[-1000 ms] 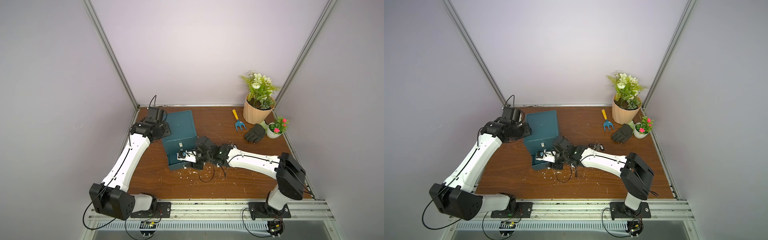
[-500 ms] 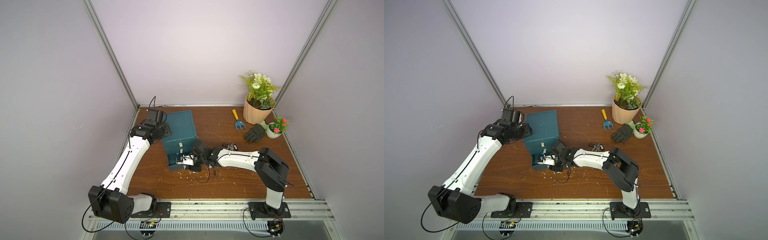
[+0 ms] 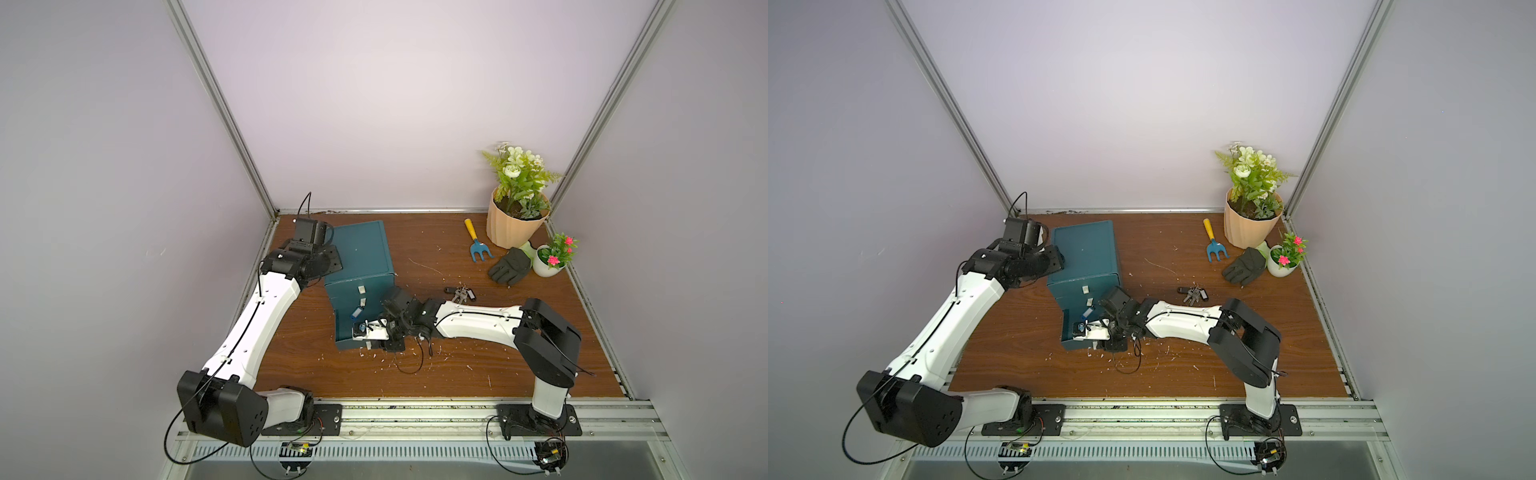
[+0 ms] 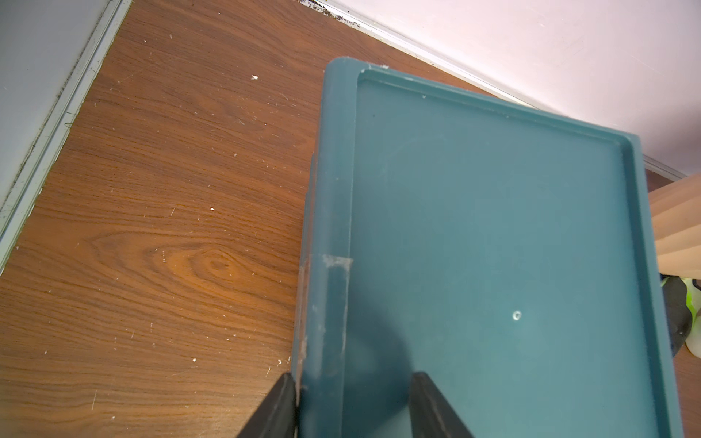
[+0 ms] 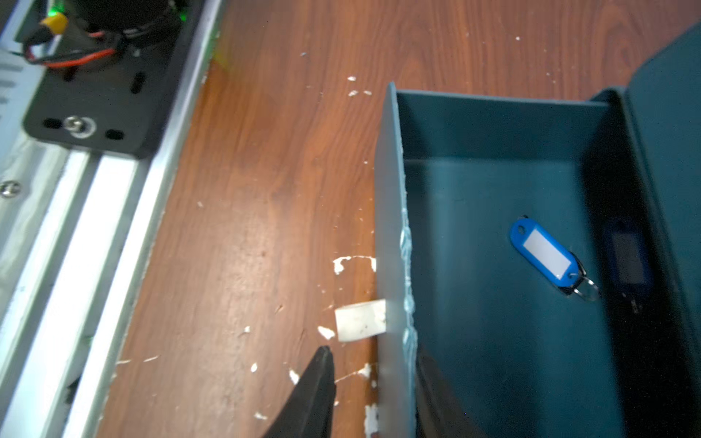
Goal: Take the keys out of the drawer
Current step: Open the drawer in the storage box.
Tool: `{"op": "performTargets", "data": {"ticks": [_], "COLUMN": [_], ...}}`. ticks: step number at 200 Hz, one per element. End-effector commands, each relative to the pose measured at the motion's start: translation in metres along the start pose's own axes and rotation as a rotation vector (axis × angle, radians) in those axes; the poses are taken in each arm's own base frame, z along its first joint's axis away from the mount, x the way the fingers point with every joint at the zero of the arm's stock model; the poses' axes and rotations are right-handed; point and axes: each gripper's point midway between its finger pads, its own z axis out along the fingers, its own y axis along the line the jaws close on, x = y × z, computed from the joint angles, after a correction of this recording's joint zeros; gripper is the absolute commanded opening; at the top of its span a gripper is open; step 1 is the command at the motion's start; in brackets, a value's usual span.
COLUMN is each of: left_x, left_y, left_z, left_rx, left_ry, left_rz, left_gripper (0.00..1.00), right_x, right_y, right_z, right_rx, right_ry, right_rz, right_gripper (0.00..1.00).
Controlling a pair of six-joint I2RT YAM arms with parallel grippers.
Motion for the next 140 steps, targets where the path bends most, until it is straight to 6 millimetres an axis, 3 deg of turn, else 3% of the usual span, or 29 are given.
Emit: {"op": "performTargets", "data": {"ticks": [1,52,84,140], "left_x": [0.035,0.039,0.041,0.041], "left_y": [0.020,0.020,0.021,0.019], "left_z": [0.022,0.025,0.026,0.023], "left_rx": [-0.074,-0.072,-0.072,-0.064], "left_ry": [0.144,0.159,0.165,0.161], "left_rz": [0.013,0.003,-0.006,-0.027], "left_gripper": [0.50,0.50,0.50,0.50], "right_x": [-0.008,0.004,0.002,-0.057], "right_y": [0.026,0.053,0.056,0.020], "right_z": [-0.017,-0.027,-0.030,-0.056], "right_rx": [-0.079,-0.127,-0.132,-0.016], "right_ry": [-0.042,-0.047,-0.046,-0.163], "right_rz": [-0.010,0.012,0.010,-0.040], "right_gripper": [0.36,0.35,0.36,0.37]}}
